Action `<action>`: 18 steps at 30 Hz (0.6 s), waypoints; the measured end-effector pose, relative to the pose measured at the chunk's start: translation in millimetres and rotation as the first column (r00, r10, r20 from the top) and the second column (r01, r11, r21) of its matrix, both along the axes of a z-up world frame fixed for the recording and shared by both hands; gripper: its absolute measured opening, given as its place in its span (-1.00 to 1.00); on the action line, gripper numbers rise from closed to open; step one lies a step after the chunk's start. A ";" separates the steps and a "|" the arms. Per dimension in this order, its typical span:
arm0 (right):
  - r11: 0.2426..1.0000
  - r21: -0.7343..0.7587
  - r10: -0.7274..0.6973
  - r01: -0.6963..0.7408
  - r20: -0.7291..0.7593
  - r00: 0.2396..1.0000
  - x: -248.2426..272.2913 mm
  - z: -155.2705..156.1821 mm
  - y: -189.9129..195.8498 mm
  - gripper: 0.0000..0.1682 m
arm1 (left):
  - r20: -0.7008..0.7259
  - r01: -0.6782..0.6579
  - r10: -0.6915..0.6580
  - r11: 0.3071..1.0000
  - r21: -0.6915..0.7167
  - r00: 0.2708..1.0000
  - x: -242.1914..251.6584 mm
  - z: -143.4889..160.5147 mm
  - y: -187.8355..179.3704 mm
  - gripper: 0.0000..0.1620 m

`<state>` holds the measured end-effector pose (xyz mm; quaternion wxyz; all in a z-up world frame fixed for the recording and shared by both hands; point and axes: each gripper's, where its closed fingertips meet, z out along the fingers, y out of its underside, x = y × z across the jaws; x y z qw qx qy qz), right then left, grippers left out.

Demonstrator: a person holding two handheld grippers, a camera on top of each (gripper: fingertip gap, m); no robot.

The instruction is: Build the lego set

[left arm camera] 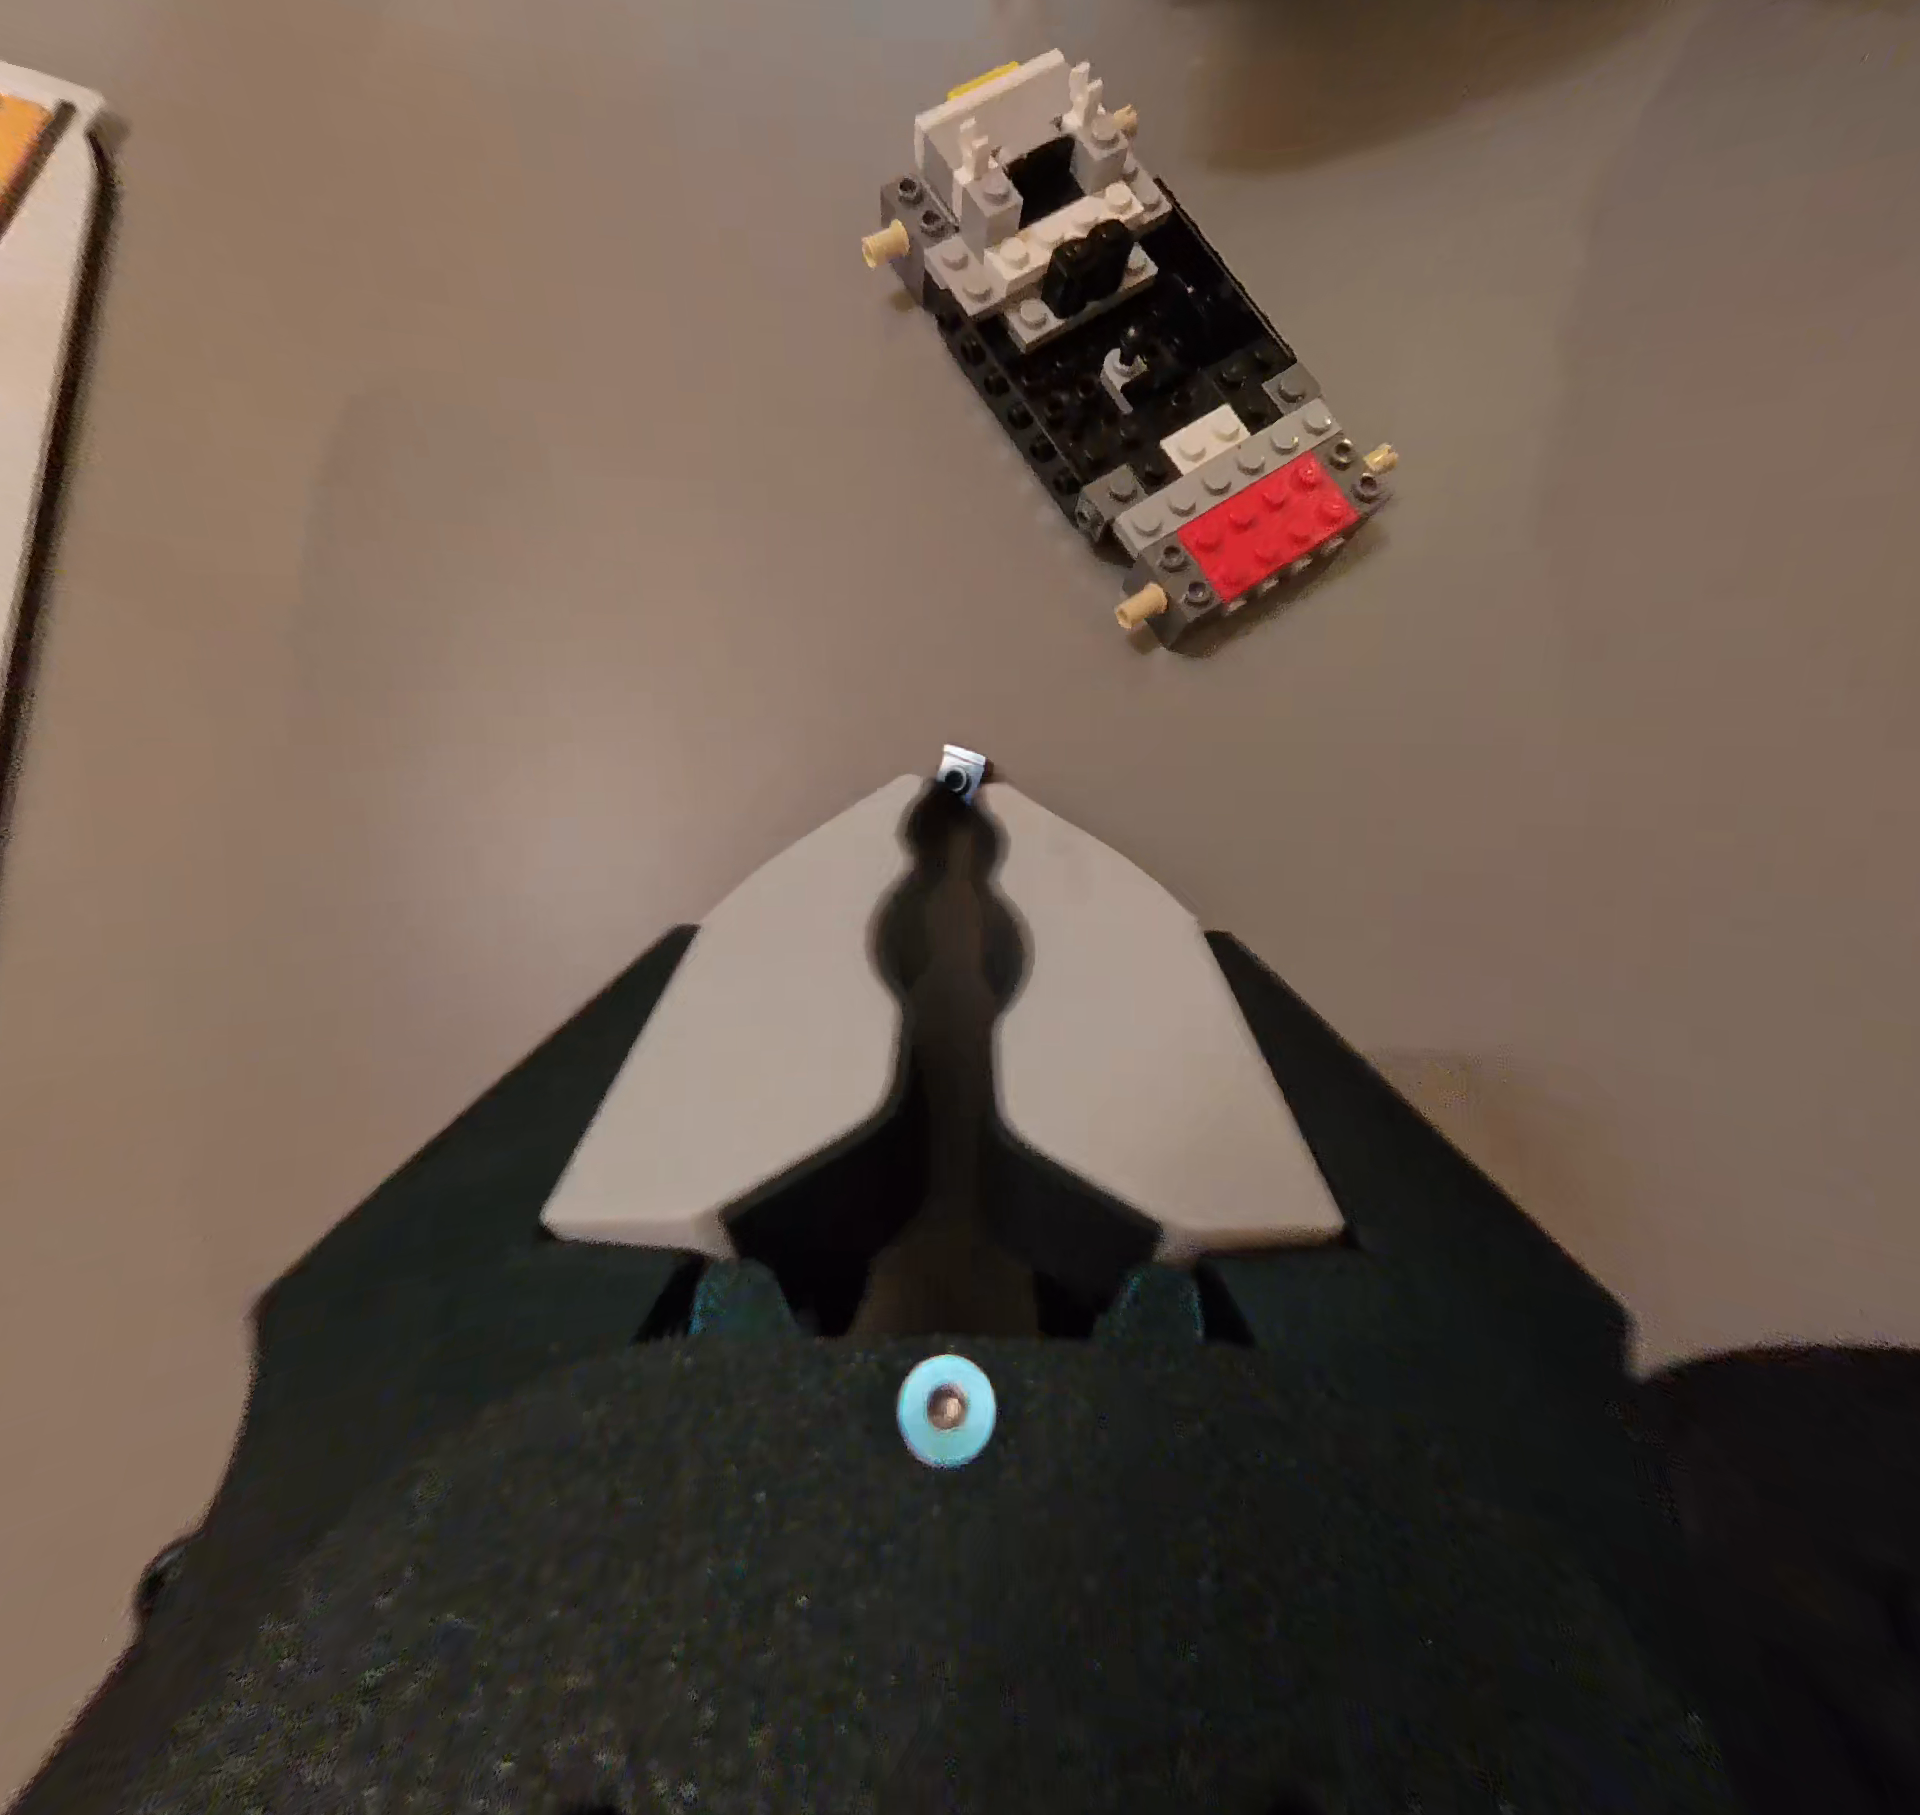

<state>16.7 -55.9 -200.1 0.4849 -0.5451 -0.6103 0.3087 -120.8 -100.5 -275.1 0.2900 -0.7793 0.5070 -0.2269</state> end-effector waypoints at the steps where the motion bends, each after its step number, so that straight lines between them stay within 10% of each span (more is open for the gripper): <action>1: 1.000 0.001 -0.001 0.001 -0.001 1.000 0.1 0.6 0.0 -0.92 | -0.032 0.006 -0.006 1.000 -0.012 0.999 -1.3 3.9 -1.9 -1.00; 7: 1.000 0.013 -0.002 0.002 -0.007 1.000 0.2 4.5 -1.8 -0.92 | -0.366 0.077 -0.099 0.994 -0.074 0.925 -13.6 19.7 -4.9 -1.00; 18: 0.999 0.012 -0.042 0.042 -0.024 0.999 4.3 10.7 5.1 -0.92 | -0.156 -0.093 0.107 0.991 0.097 0.982 23.7 31.3 80.6 -0.84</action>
